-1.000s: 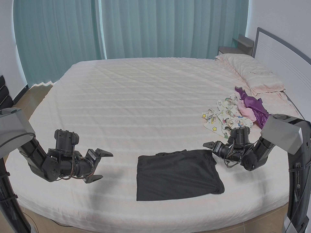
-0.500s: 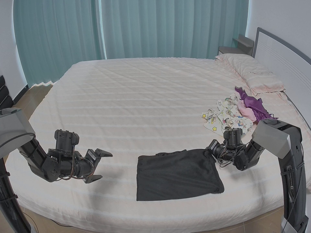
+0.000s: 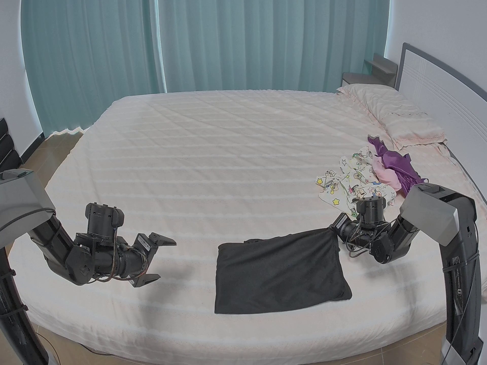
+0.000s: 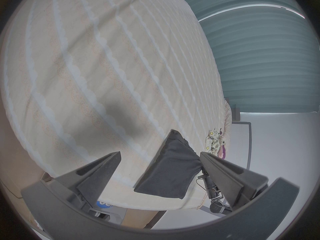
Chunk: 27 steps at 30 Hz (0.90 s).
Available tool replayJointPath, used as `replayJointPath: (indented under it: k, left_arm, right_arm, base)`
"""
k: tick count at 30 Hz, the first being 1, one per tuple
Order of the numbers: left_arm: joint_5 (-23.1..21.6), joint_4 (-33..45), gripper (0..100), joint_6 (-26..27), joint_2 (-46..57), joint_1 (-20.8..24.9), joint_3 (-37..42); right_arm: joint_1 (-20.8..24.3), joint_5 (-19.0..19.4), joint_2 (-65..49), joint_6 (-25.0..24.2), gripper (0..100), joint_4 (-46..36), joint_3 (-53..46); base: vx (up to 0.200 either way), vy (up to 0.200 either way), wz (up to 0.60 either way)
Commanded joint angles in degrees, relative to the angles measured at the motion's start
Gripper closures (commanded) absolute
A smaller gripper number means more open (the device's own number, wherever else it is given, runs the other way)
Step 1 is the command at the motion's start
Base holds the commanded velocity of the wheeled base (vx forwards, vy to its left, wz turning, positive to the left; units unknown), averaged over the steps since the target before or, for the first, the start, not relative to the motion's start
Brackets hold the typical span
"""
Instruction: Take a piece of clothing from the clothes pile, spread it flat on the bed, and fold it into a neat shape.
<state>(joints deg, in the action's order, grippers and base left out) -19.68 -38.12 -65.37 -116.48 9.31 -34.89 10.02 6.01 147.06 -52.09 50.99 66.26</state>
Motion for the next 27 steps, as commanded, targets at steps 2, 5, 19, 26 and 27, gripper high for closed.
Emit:
replayJointPath:
  k: [2, 5, 19, 26, 27]
  left_arm:
    - [0.0, 0.0, 0, 0.0, -0.1, 0.0, 0.0]
    - [0.0, 0.0, 0, 0.0, -0.1, 0.0, 0.0]
    - [-0.2, 0.0, 0, -0.1, -0.1, 0.0, -0.1]
    - [-0.3, 0.0, 0, 0.3, -0.2, 0.0, 0.0]
    - [-0.3, 0.0, 0, 0.2, -0.3, 0.0, -0.1]
  right_arm:
    - [0.2, 0.1, 0.0, 0.1, 0, 0.0, -0.3]
    - [0.2, 0.0, -0.4, 0.1, 0, 0.0, -1.0]
    - [-1.5, 5.3, -7.8, 13.5, 0, 4.6, -19.1]
    - [-1.1, 7.3, -6.7, 16.7, 0, 7.8, -22.7]
    - [-1.1, 7.3, -6.5, 17.3, 0, 7.8, -22.8]
  base:
    - [0.000, 0.000, 0.00]
    - [0.000, 0.000, 0.00]
    - [0.000, 0.000, 0.00]
    - [0.000, 0.000, 0.00]
    - [0.000, 0.000, 0.00]
